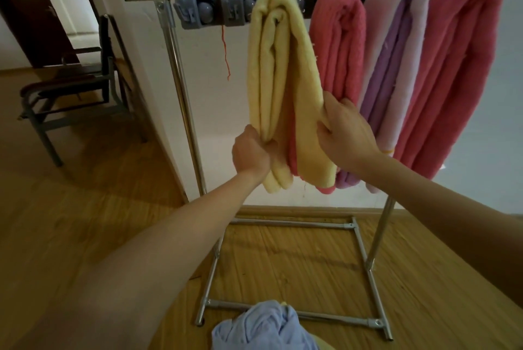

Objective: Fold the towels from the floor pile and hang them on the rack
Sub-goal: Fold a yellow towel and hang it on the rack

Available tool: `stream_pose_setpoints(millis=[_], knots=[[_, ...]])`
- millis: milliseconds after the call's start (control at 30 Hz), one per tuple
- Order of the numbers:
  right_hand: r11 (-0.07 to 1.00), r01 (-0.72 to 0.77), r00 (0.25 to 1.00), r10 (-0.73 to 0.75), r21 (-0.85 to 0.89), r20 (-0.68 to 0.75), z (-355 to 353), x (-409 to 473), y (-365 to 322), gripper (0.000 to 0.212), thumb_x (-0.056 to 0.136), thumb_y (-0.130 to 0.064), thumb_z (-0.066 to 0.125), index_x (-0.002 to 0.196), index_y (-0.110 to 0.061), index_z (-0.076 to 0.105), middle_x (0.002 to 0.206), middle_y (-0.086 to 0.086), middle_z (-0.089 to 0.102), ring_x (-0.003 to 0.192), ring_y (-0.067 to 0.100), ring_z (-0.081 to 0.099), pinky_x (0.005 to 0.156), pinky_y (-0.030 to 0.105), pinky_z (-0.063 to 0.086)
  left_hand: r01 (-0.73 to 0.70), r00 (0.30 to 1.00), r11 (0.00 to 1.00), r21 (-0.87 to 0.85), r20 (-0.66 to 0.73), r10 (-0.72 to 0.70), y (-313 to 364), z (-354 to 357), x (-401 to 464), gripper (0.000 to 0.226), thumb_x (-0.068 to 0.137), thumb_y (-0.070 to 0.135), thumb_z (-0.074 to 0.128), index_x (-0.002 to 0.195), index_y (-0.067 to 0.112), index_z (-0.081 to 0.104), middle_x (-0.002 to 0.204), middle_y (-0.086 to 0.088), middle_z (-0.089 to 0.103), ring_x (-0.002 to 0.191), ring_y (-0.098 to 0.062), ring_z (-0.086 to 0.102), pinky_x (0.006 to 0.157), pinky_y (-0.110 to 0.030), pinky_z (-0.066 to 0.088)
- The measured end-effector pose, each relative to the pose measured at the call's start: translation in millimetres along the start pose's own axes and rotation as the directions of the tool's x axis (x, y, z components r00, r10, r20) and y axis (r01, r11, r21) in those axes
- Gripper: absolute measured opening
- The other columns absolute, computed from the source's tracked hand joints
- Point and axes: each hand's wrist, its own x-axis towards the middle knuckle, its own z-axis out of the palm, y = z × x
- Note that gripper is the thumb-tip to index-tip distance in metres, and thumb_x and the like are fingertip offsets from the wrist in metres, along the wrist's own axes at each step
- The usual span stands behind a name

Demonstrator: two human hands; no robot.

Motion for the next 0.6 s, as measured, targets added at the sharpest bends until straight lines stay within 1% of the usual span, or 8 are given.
stream_pose_setpoints(millis=[67, 133, 200, 300, 367, 433, 467, 600], knots=[[0.995, -0.018, 1.000, 0.016, 0.093, 0.022, 0, -3, -8, 0.016, 0.085, -0.001, 0.046, 0.100, -0.004, 0.045, 0.076, 0.006, 0.052, 0.073, 0.028, 0.050, 0.058, 0.044, 0.045, -0.008, 0.999, 0.999, 0.044, -0.042, 0.010, -10, -13, 7, 0.022, 0.083, 0.021, 0.064, 0.095, 0.005, 0.055, 0.086, -0.003, 0.056, 0.084, -0.026, 0.060, 0.062, -0.029, 0.040], [0.971, -0.029, 0.999, 0.020, 0.237, 0.038, 3, -5, -19, 0.018, 0.085, 0.000, 0.046, 0.103, -0.001, 0.047, 0.078, 0.012, 0.058, 0.069, 0.031, 0.055, 0.061, 0.048, 0.047, -0.026, 0.995, 0.994, 0.108, -0.088, 0.036, -18, -28, 13, 0.019, 0.085, 0.021, 0.063, 0.096, 0.005, 0.058, 0.088, -0.006, 0.060, 0.080, -0.022, 0.057, 0.062, -0.028, 0.039], [0.938, -0.071, 0.997, 0.055, 0.340, 0.056, 9, -5, -30, 0.021, 0.085, 0.001, 0.046, 0.106, 0.001, 0.048, 0.086, 0.015, 0.061, 0.075, 0.031, 0.057, 0.067, 0.047, 0.047, -0.043, 0.991, 0.985, 0.170, -0.119, 0.064, -23, -40, 17, 0.019, 0.087, 0.021, 0.062, 0.096, 0.005, 0.061, 0.091, -0.007, 0.062, 0.077, -0.018, 0.054, 0.062, -0.028, 0.039], [0.902, -0.117, 0.993, 0.097, 0.415, 0.070, 23, -1, -44, 0.021, 0.087, 0.001, 0.045, 0.108, -0.002, 0.049, 0.093, 0.015, 0.062, 0.082, 0.029, 0.060, 0.071, 0.042, 0.049, -0.060, 0.987, 0.969, 0.238, -0.132, 0.094, -29, -52, 25, 0.019, 0.086, 0.022, 0.062, 0.095, 0.005, 0.064, 0.091, -0.007, 0.067, 0.082, -0.024, 0.062, 0.066, -0.031, 0.048], [0.933, -0.143, 0.990, 0.129, 0.330, 0.065, 33, 3, -48, 0.022, 0.086, -0.001, 0.044, 0.107, -0.004, 0.048, 0.087, 0.013, 0.062, 0.076, 0.031, 0.060, 0.064, 0.046, 0.050, -0.059, 0.987, 0.964, 0.258, -0.133, 0.096, -31, -56, 28, 0.020, 0.084, 0.023, 0.064, 0.095, 0.007, 0.066, 0.091, -0.007, 0.068, 0.084, -0.026, 0.064, 0.068, -0.033, 0.053], [0.979, -0.176, 0.984, 0.173, 0.101, 0.034, 40, 6, -50, 0.024, 0.086, 0.000, 0.042, 0.108, -0.007, 0.046, 0.074, 0.004, 0.055, 0.067, 0.029, 0.057, 0.053, 0.040, 0.045, -0.064, 0.987, 0.961, 0.268, -0.125, 0.101, -30, -57, 28, 0.020, 0.083, 0.023, 0.065, 0.095, 0.007, 0.067, 0.091, -0.007, 0.068, 0.084, -0.027, 0.065, 0.067, -0.033, 0.053], [0.983, -0.185, 0.983, 0.184, 0.012, 0.022, 42, 6, -50, 0.025, 0.086, 0.001, 0.042, 0.110, -0.007, 0.045, 0.071, 0.001, 0.051, 0.065, 0.028, 0.056, 0.052, 0.036, 0.041, -0.072, 0.987, 0.959, 0.274, -0.119, 0.108, -30, -56, 27, 0.019, 0.083, 0.022, 0.065, 0.094, 0.007, 0.067, 0.091, -0.007, 0.068, 0.084, -0.026, 0.065, 0.066, -0.032, 0.052], [0.978, -0.180, 0.982, 0.184, -0.102, 0.040, 49, 6, -44, 0.036, 0.087, 0.003, 0.046, 0.122, -0.004, 0.042, 0.090, 0.007, 0.058, 0.067, 0.022, 0.050, 0.056, 0.033, 0.036, -0.076, 0.991, 0.964, 0.257, -0.088, 0.101, -25, -45, 19, 0.017, 0.084, 0.021, 0.066, 0.092, 0.006, 0.065, 0.089, -0.008, 0.066, 0.082, -0.026, 0.064, 0.067, -0.034, 0.054]])
